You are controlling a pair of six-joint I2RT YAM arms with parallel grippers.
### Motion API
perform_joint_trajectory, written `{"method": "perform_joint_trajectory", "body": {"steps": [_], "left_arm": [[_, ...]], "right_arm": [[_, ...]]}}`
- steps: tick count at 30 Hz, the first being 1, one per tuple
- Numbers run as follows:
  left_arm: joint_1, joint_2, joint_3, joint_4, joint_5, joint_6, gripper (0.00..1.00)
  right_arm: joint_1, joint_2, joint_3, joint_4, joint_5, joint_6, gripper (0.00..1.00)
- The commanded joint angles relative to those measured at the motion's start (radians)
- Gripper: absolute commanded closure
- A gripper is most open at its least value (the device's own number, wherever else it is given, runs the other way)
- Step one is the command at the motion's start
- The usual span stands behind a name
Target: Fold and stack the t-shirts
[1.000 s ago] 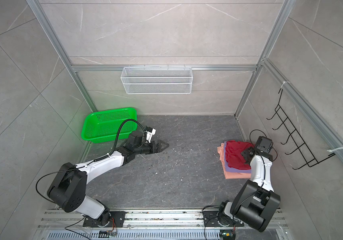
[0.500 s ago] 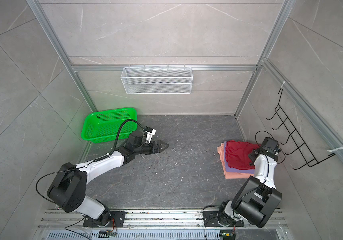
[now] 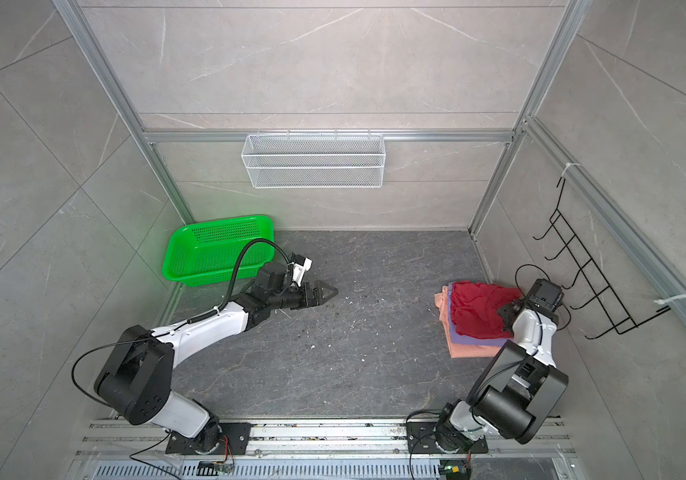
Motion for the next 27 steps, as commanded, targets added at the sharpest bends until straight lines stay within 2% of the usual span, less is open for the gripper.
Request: {"method": "perform_joint_trajectory", "body": {"steps": [1,5,12,18,23,27], "left_arm": [[0.004,0.025,0.039,0.037,0.023,-0.012,0.00],[0.004,0.060,0.060,0.056,0.054,-0.028,0.00],[0.004,0.045,0.050,0.078,0.053,-0.045,0.00],[0.004,0.047,0.049,0.076,0.046,-0.058,0.00],[0.004,0.050,0.046,0.077,0.038,-0.069,0.00],[0.002,0.050,0.049,0.076,0.035,-0.071,0.00]], "right_arm": [[-0.001,-0.087,0.020,0.037,-0.053,0.001,0.34],[0.001,-0.044,0.043,0.092,-0.135,0.005,0.33],[0.028,0.074,0.062,0.214,-0.210,-0.006,0.34],[0.082,0.164,0.067,0.313,-0.233,-0.036,0.38],[0.143,0.245,0.104,0.289,-0.158,-0.087,0.42],[0.159,0.308,0.128,0.264,-0.145,-0.111,0.42]]}}
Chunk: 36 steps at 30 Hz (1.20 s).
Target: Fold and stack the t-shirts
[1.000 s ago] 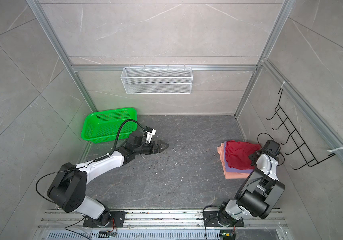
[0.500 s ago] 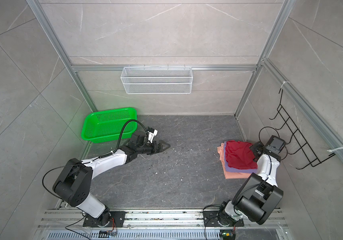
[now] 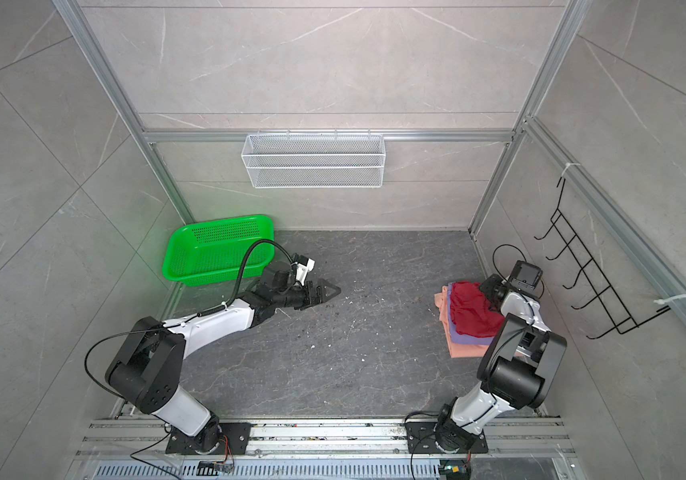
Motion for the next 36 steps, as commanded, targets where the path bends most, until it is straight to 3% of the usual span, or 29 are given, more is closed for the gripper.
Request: {"method": "perform_joint_trajectory", "body": {"steps": [1,6,16,28,36], "left_arm": [[0.003,-0.018,0.026,0.045,0.010,-0.011,0.00],[0.003,-0.012,0.030,0.045,0.010,-0.016,0.00],[0.001,-0.003,0.031,0.062,0.019,-0.021,0.00],[0.000,-0.029,0.003,0.070,0.013,-0.021,0.00],[0.000,-0.064,-0.010,0.068,0.001,-0.016,0.00]], "right_arm": [[0.011,0.055,0.038,-0.022,0.025,-0.053,0.42],[0.042,0.094,0.079,-0.093,0.094,-0.100,0.44],[0.116,-0.082,0.092,-0.124,0.166,-0.119,0.40],[0.204,0.013,0.032,-0.065,0.146,-0.063,0.40],[0.209,0.041,-0.008,-0.003,-0.006,-0.050,0.40]]}}
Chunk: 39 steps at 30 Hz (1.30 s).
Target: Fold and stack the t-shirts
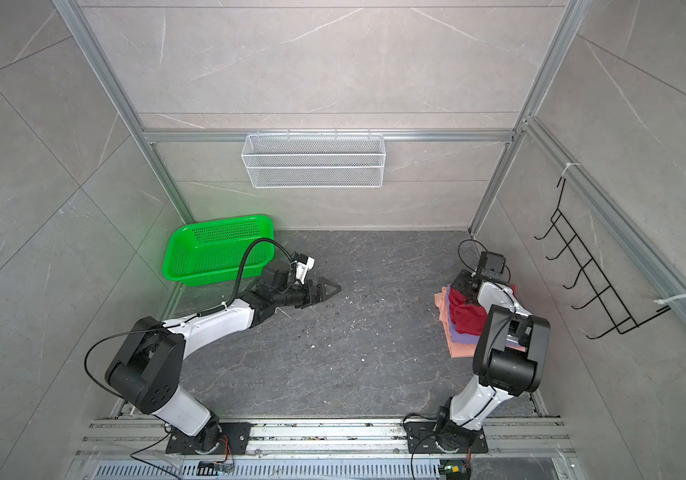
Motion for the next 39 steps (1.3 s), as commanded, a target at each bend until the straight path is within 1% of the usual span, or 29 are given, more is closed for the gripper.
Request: {"method": "perform_joint_trajectory", "body": {"steps": [1,5,10,13,18,19,20,21,22,24,27,29,32,35,37,39], "left_arm": [[0.000,-0.070,-0.009,0.034,0.000,0.001,0.00],[0.002,-0.107,-0.008,-0.007,-0.031,0.032,0.00],[0.004,-0.160,-0.005,-0.057,-0.077,0.078,0.00],[0.012,-0.208,-0.004,-0.115,-0.138,0.129,0.00],[0.045,-0.300,-0.007,-0.214,-0.268,0.207,0.00],[0.055,-0.318,-0.010,-0.228,-0.288,0.213,0.00],[0.067,-0.332,-0.014,-0.240,-0.306,0.217,0.00],[0.076,-0.346,-0.019,-0.250,-0.328,0.225,0.00],[0.080,-0.362,-0.026,-0.267,-0.373,0.233,0.00],[0.085,-0.387,-0.035,-0.305,-0.471,0.264,0.00],[0.102,-0.443,-0.063,-0.345,-0.655,0.304,0.00],[0.139,-0.498,-0.100,-0.337,-0.767,0.293,0.00],[0.226,-0.589,-0.195,-0.256,-0.865,0.295,0.00],[0.275,-0.648,-0.273,-0.184,-0.974,0.385,0.00],[0.299,-0.664,-0.319,-0.139,-1.071,0.471,0.00],[0.329,-0.670,-0.373,-0.071,-1.116,0.559,0.00]], "right_arm": [[0.004,-0.009,-0.024,0.034,-0.115,0.018,0.40],[0.005,-0.072,-0.005,0.039,-0.198,0.022,0.39],[0.017,-0.177,0.033,0.003,-0.228,0.034,0.37],[0.034,-0.243,0.029,-0.021,-0.237,0.083,0.35],[0.094,-0.356,-0.019,-0.030,-0.249,0.150,0.31],[0.105,-0.372,-0.022,-0.042,-0.248,0.155,0.26],[0.119,-0.392,-0.027,-0.053,-0.243,0.161,0.11],[0.132,-0.409,-0.032,-0.059,-0.242,0.166,0.01],[0.151,-0.435,-0.044,-0.057,-0.234,0.164,0.01],[0.188,-0.487,-0.070,-0.065,-0.185,0.149,0.00],[0.247,-0.568,-0.105,-0.085,-0.102,0.113,0.00],[0.294,-0.629,-0.133,-0.104,-0.033,0.084,0.00],[0.359,-0.721,-0.180,-0.131,0.058,0.068,0.00],[0.459,-0.815,-0.243,-0.136,0.173,0.038,0.00],[0.556,-0.854,-0.278,-0.154,0.312,-0.004,0.01],[0.646,-0.853,-0.286,-0.191,0.427,-0.019,0.00]]}}
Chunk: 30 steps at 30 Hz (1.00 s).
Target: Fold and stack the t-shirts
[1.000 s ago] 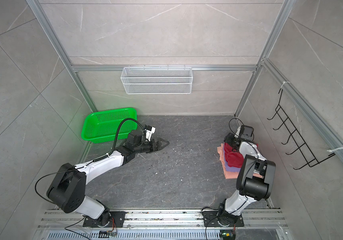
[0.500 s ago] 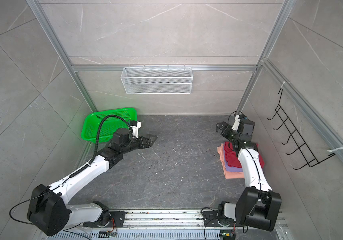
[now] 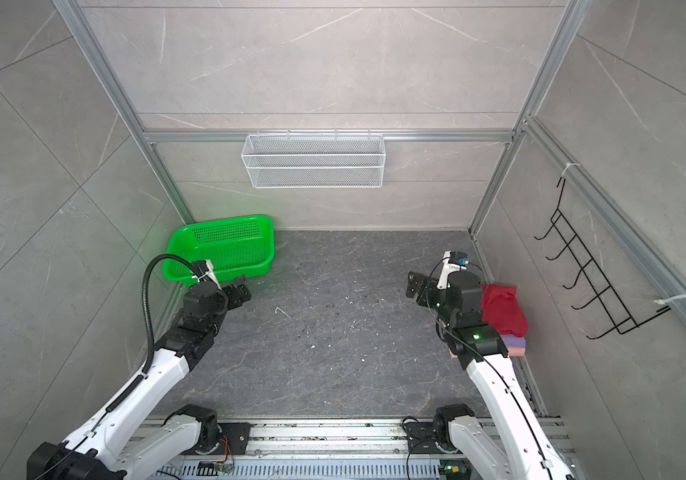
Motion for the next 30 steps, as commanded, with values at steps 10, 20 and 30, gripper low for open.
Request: {"method": "perform_joint_trajectory", "body": {"steps": [10,20,30], "left_arm": [[0.183,0.109,-0.334,0.587,-0.049,0.291,0.00],[0.237,0.345,-0.336,0.752,0.068,0.291,0.00],[0.273,0.572,-0.308,0.943,0.164,0.322,0.00]], "right_arm": [[0.391,0.205,-0.088,0.036,0.583,-0.075,0.00],[0.264,0.255,-0.338,0.652,0.595,-0.338,0.00],[0.029,0.388,-0.455,1.066,0.271,-0.363,0.00]]}}
